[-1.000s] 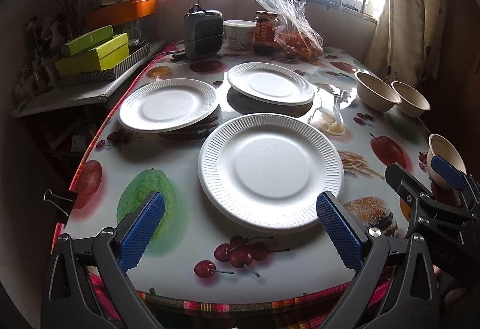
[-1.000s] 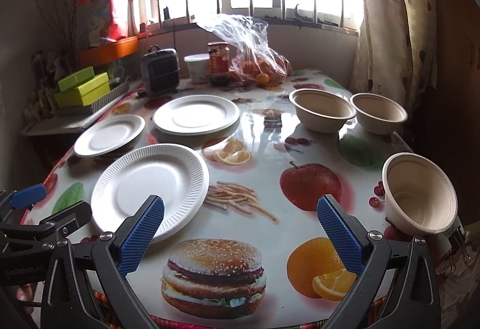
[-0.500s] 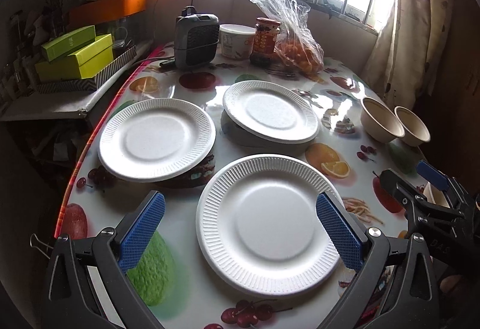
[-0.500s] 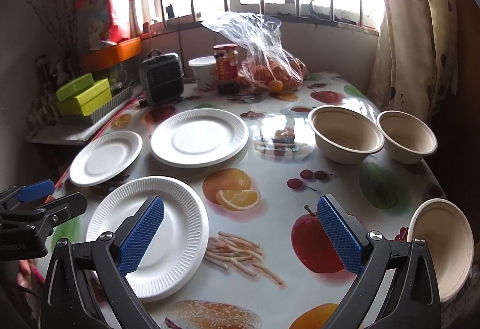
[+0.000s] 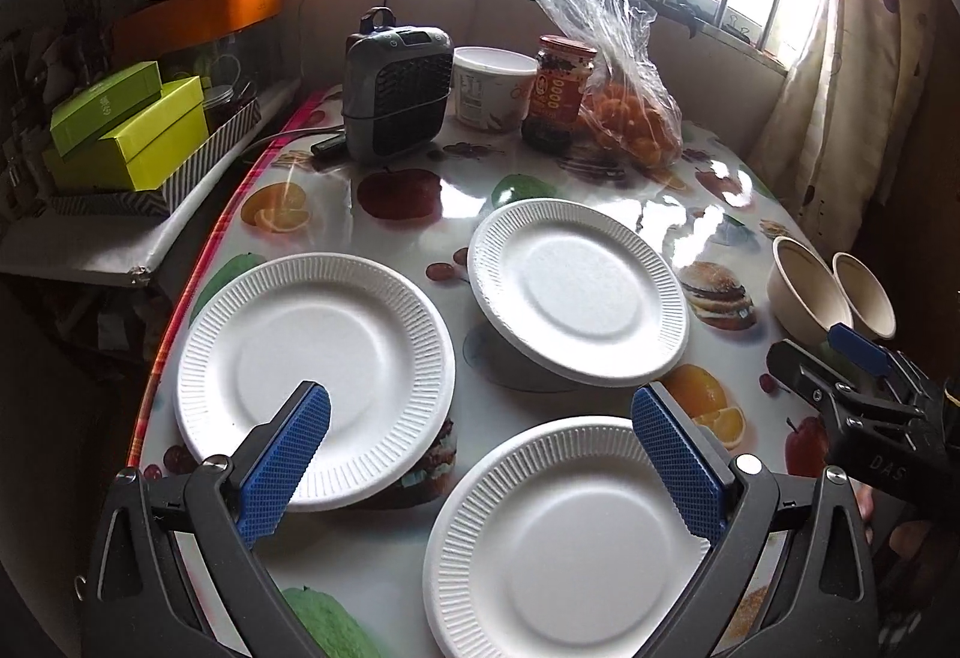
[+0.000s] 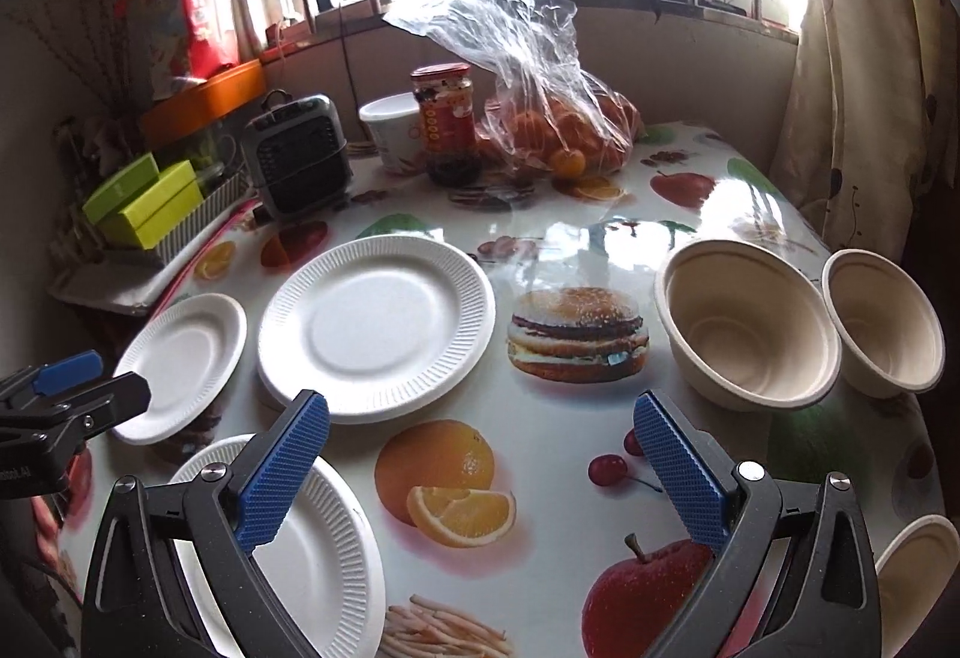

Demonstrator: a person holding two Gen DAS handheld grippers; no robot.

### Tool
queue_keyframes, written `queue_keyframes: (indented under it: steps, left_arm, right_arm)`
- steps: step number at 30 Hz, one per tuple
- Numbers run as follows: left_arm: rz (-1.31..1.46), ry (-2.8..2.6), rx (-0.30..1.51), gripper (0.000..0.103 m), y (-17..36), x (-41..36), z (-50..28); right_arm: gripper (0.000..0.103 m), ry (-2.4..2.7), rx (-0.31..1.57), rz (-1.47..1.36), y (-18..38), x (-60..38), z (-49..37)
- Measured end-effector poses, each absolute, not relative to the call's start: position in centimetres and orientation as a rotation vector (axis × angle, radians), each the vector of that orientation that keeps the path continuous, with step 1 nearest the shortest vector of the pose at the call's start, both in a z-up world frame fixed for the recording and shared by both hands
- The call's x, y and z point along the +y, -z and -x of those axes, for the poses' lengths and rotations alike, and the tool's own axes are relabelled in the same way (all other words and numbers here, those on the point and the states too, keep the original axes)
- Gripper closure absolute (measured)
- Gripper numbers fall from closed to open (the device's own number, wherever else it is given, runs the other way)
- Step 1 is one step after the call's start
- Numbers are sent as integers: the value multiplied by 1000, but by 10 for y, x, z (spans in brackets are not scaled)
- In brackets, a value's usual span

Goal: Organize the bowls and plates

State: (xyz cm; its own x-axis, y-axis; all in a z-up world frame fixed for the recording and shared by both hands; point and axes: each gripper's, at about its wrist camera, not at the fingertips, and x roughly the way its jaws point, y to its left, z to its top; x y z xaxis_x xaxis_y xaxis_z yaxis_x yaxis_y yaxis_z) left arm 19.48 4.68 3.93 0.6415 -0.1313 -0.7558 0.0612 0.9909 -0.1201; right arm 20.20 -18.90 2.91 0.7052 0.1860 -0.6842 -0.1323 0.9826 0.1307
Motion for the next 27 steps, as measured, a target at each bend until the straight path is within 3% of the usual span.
queue_keyframes:
  steps: [18, 19, 22, 27]
  left_arm:
    - [115, 101, 947, 15, -18, 45, -269]
    - [119, 104, 958, 18, -16, 45, -272]
    - [123, 97, 971, 19, -12, 45, -280]
    - [124, 104, 998, 26, -6, 43, -288]
  right_arm:
    - [5, -230, 875, -104, 3, -184, -270]
    - [7, -232, 882, -104, 5, -184, -272]
    - [23, -255, 892, -100, 9, -181, -278]
    - [25, -258, 923, -106, 19, -180, -288]
